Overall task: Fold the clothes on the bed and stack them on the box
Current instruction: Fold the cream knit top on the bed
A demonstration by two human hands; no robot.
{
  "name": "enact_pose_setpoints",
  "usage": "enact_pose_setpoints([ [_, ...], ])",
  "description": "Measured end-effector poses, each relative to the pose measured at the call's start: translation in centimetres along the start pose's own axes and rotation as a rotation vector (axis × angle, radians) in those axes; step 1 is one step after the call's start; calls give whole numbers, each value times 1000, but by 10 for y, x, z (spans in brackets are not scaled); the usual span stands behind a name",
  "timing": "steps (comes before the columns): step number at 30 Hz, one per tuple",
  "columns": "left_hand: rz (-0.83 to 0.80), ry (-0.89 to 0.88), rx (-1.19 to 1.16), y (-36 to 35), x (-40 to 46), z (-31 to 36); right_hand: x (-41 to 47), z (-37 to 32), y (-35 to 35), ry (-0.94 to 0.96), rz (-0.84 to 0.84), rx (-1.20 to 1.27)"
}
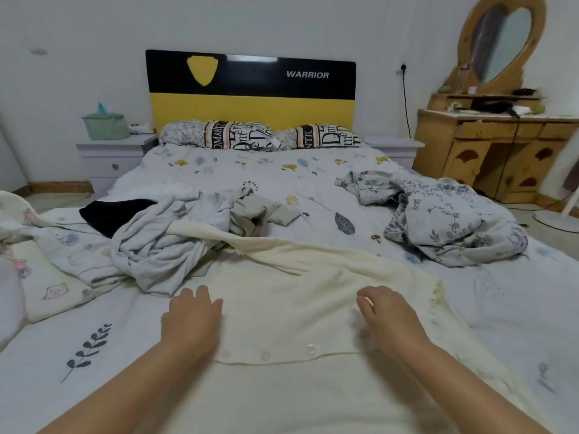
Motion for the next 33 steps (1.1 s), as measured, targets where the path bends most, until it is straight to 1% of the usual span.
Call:
enact_pose_setpoints([
  [2, -32, 126, -114, -9, 29, -17, 31, 1, -9, -21, 14, -45],
  [3, -17, 132, -169, -13, 45, -19, 45, -2, -14, -19, 26, -51],
  [4, 0, 95, -208, -17, 59, -13, 59, -6, -18, -8, 44, -60],
  [6, 26, -46, -326, -21, 78, 6, 80, -21, -27, 37, 74, -92],
  [8, 14, -152, -353, -29, 92, 19, 98, -30, -45, 41, 34, -120],
  [10, 20, -210, -245, -32, 102, 22, 110, -34, -65, 33, -62, -182],
  [11, 53, -220, -185, -29, 106, 21, 114, -36, -68, 23, -84, -203],
  [12, 120, -212, -149, -18, 108, 18, 118, -37, -64, 12, -48, -198],
  [14, 274, -142, -95, 9, 107, 7, 122, -40, -45, -24, 125, -142],
  [15, 319, -99, -41, 17, 105, 2, 121, -40, -39, -40, 198, -117],
  [16, 318, -69, 58, 18, 103, 0, 120, -41, -39, -55, 221, -106],
  [18, 270, -41, 264, 10, 98, 5, 119, -41, -54, -84, 154, -116],
  [19, 285, -59, 312, 7, 94, 10, 116, -42, -59, -83, 147, -127],
  [20, 322, -107, 307, 5, 91, 15, 112, -46, -59, -63, 175, -135],
  [21, 368, -206, 241, 4, 86, 26, 109, -50, -59, -25, 191, -132],
  [22, 365, -332, 168, -3, 82, 38, 106, -54, -67, 24, 144, -133],
  [23, 273, -433, 159, -16, 78, 48, 104, -57, -83, 73, 35, -149],
  [24, 127, -484, 169, -36, 76, 53, 100, -58, -101, 104, -99, -183],
  [25, -37, -475, 168, -57, 76, 51, 96, -55, -116, 112, -209, -214],
  [26, -147, -445, 182, -71, 78, 46, 95, -51, -126, 105, -274, -226],
  [27, -170, -418, 196, -73, 80, 44, 95, -49, -129, 97, -296, -217],
  [28, -106, -423, 178, -66, 82, 44, 96, -50, -124, 95, -278, -196],
  [29, 26, -452, 158, -49, 82, 50, 99, -55, -113, 97, -210, -164],
  [32, 552, -555, 132, 13, 80, 60, 107, -59, -51, 85, 194, -81],
  [33, 663, -550, 138, 28, 81, 61, 112, -55, -36, 59, 257, -59],
])
Point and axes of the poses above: each hand's wrist, its own x-axis towards the middle knuckle, its own y-axis out of the back of the hand, z = x × y, the point moved 10 cm from there along x, towards the middle knuckle, and after that the axes turned 1 degree about -y, right-handed, at the moved point
